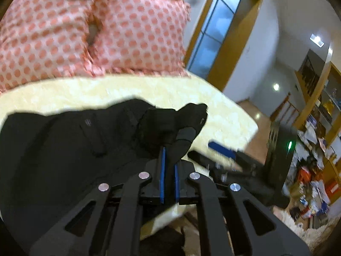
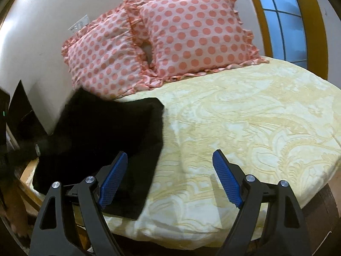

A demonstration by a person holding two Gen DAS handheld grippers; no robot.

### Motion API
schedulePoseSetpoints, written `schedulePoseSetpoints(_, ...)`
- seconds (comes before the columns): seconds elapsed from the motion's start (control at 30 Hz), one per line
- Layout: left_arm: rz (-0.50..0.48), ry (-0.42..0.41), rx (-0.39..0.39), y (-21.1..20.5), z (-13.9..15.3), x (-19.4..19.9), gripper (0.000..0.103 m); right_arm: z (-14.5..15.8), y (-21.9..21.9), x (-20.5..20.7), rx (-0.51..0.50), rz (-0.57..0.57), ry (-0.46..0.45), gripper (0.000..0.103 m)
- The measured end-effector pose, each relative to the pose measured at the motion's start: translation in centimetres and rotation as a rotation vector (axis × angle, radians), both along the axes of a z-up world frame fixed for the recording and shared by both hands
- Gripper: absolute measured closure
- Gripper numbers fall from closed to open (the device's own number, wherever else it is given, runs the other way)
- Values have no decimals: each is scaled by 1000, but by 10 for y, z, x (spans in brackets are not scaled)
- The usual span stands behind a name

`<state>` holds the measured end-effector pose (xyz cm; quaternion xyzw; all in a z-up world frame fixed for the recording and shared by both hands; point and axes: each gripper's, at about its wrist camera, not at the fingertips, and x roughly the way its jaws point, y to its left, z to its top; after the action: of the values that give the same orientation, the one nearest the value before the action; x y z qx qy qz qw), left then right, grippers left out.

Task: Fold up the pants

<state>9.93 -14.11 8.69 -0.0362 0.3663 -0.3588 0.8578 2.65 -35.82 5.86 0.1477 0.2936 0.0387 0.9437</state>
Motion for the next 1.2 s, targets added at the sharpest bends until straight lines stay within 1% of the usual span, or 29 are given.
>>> schedulePoseSetpoints(0.07, -4, 8, -2, -3, -11, -4, 96, 0, -6, -3, -14, -30, -1, 19)
schedulePoseSetpoints(0.13, -14, -3, 37, -9, -21, -12, 96, 0, -12, -4, -34, -65, -1, 19)
schedulePoseSetpoints(0.17, -19, -1, 66, -13, -31, -15, 96, 1, -16, -5, -42, -85, -1, 19)
schedulePoseSetpoints(0.23, -20, 14, 75, -14, -43, -18, 95, 4, -24, -6, -51, -135, -9, 19)
schedulePoseSetpoints(0.3, -19, -23, 72, -12, -43, -24, 95, 13, -28, -10, -51, -166, -47, 19)
schedulePoseSetpoints(0.33, -28, -35, 74, -12, -41, -25, 90, 19, -27, -11, -51, -161, -70, 19)
schedulePoseSetpoints(0.37, -46, -42, 70, -10, -38, -26, 80, 28, -22, -12, -55, -134, -104, 19)
schedulePoseSetpoints(0.4, -87, -37, 55, -6, -34, -30, 73, 35, -16, -11, -62, -102, -129, 19)
schedulePoseSetpoints(0.43, -123, -28, 30, -1, -30, -35, 53, 43, -7, -12, -72, -61, -159, 19)
schedulePoseSetpoints(0.47, -133, -32, 1, 11, -23, -39, 32, 48, 1, -11, -77, -27, -181, 20)
schedulePoseSetpoints(0.53, -75, -96, -13, 32, -10, -47, 15, 59, 21, -11, -71, 70, -237, 21)
schedulePoseSetpoints(0.57, -13, -154, -10, 49, -2, -48, 14, 62, 31, -11, -62, 115, -255, 22)
schedulePoseSetpoints(0.6, 36, -186, 0, 60, 2, -48, 14, 63, 44, -9, -54, 174, -270, 24)
schedulePoseSetpoints(0.63, 105, -219, 16, 73, 4, -45, 12, 62, 57, -7, -54, 233, -274, 28)
schedulePoseSetpoints(0.67, 203, -252, 46, 88, 5, -40, 9, 59, 71, -3, -67, 281, -266, 31)
schedulePoseSetpoints(0.73, 315, -264, 94, 104, 0, -27, 8, 54, 93, 3, -99, 350, -241, 33)
schedulePoseSetpoints(0.77, 352, -262, 119, 110, -4, -21, 8, 50, 102, 8, -114, 375, -227, 34)
schedulePoseSetpoints(0.8, 371, -259, 134, 114, -8, -17, 8, 46, 108, 12, -127, 383, -210, 34)
schedulePoseSetpoints(0.87, 406, -231, 174, 119, -20, -8, 8, 35, 113, 22, -154, 363, -141, 34)
schedulePoseSetpoints(0.97, 399, -129, 203, 123, -43, 1, 8, 7, 106, 35, -150, 303, 20, 34)
schedulePoseSetpoints(1.0, 393, -89, 214, 125, -53, 3, 8, -3, 102, 34, -167, 292, 51, 34)
schedulePoseSetpoints(1.03, 385, -83, 213, 128, -60, 0, 8, -4, 104, 27, -183, 291, 39, 34)
schedulePoseSetpoints(1.07, 377, -122, 218, 128, -63, -6, 8, -5, 105, 23, -200, 295, 34, 34)
schedulePoseSetpoints(1.1, 377, -142, 242, 127, -63, -10, 8, -3, 109, 21, -225, 293, 35, 34)
schedulePoseSetpoints(1.13, 383, -146, 245, 126, -61, -12, 8, -1, 110, 19, -232, 289, 32, 34)
schedulePoseSetpoints(1.17, 376, -150, 211, 128, -56, -15, 8, 4, 111, 19, -229, 282, 21, 34)
schedulePoseSetpoints(1.2, 361, -158, 172, 132, -55, -20, 7, 8, 108, 16, -208, 269, -12, 33)
